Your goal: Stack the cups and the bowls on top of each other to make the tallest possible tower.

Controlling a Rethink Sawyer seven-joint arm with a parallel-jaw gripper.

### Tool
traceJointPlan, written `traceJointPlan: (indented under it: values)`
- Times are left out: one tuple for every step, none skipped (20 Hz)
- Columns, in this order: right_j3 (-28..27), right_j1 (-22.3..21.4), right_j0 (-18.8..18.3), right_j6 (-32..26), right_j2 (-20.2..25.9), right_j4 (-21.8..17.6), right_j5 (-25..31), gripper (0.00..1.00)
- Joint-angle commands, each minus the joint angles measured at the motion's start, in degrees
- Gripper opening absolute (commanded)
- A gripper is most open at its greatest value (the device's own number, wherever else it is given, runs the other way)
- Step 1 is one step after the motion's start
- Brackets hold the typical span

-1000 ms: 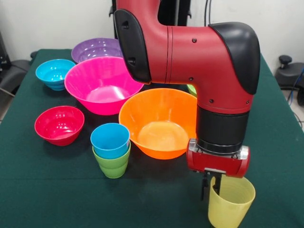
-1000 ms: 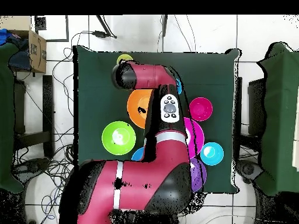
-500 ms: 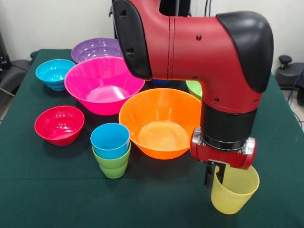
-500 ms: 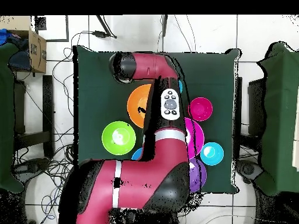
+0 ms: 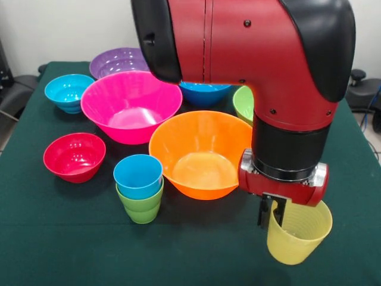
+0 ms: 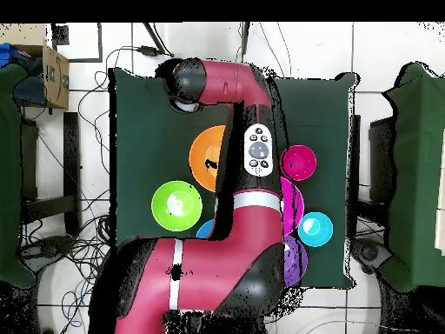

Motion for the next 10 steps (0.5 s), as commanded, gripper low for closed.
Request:
traceJointPlan:
  values:
    - [-3.01, -1.44, -2.2, -7.93, 5.47, 0.53, 8.52, 0.0]
    - [-2.13, -2.17, -2.78, -8.92, 5.5, 0.69, 8.94, 0.0]
    - [-1.56, -2.7, -3.26, -9.82, 5.55, 0.76, 9.29, 0.0]
    - [-0.98, -3.23, -3.74, -10.73, 5.59, 0.84, 9.63, 0.0]
    - [-0.46, -3.68, -4.12, -11.34, 5.58, 0.9, 9.89, 0.0]
    - [-0.12, -4.4, -4.8, -12.65, 5.54, 0.87, 10.81, 0.0]
    - [0.01, -4.7, -5.13, -13.14, 5.57, 0.85, 11.36, 0.0]
    - [-0.33, -4.82, -5.53, -14.01, 5.68, 0.71, 12.18, 0.0]
    - [-0.67, -4.93, -5.93, -14.89, 5.8, 0.58, 13.0, 0.0]
    - [-0.9, -5.0, -6.39, -15.84, 6.01, 0.5, 13.75, 0.0]
